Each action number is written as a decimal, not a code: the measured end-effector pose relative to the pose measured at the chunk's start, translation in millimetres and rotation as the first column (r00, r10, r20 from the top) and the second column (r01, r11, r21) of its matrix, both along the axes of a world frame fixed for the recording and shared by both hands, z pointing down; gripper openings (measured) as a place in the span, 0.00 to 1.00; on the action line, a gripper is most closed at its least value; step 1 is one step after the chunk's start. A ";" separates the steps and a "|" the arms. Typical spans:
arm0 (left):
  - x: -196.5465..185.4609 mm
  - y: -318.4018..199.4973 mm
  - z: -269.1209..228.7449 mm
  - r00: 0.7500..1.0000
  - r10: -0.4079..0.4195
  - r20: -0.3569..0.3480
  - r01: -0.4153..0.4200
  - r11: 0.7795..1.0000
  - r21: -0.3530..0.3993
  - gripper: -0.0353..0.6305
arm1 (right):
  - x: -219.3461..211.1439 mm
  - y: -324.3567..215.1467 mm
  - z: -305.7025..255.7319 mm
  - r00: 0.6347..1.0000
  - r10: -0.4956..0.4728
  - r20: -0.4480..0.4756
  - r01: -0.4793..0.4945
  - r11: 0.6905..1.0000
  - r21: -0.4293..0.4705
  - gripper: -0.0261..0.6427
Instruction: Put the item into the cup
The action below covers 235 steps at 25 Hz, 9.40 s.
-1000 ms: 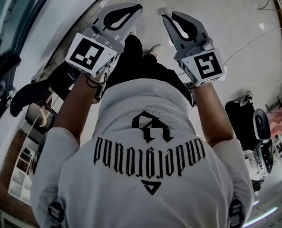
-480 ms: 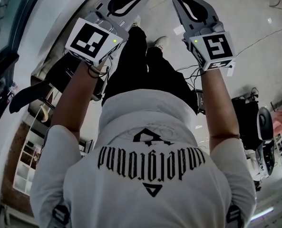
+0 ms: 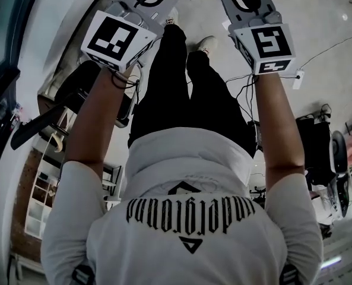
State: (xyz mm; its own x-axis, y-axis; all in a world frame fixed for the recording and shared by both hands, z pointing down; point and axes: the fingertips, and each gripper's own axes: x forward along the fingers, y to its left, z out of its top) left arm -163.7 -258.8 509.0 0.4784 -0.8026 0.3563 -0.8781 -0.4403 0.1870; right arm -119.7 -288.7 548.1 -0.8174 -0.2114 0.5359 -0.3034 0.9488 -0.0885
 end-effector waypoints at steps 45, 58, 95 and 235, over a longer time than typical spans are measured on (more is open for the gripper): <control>-17.8 -43.9 224.5 0.992 -0.120 0.036 0.125 0.974 -0.187 0.08 | -75.1 -66.3 229.5 0.993 0.056 -0.102 -0.063 0.995 -0.071 0.11; -11.9 -44.4 221.0 0.994 -0.109 0.030 0.112 0.976 -0.187 0.08 | -75.6 -67.2 220.4 0.994 0.069 -0.081 -0.075 0.995 -0.068 0.12; 118.5 78.9 -104.1 0.999 -0.003 0.054 -0.001 0.996 0.086 0.08 | 94.6 106.9 -152.2 0.990 -0.023 0.137 0.013 0.997 0.075 0.06; 282.9 486.5 -375.4 0.988 -0.142 -0.057 0.153 0.932 0.328 0.07 | 356.8 461.4 -393.9 0.943 -0.145 0.300 0.106 0.984 0.142 0.06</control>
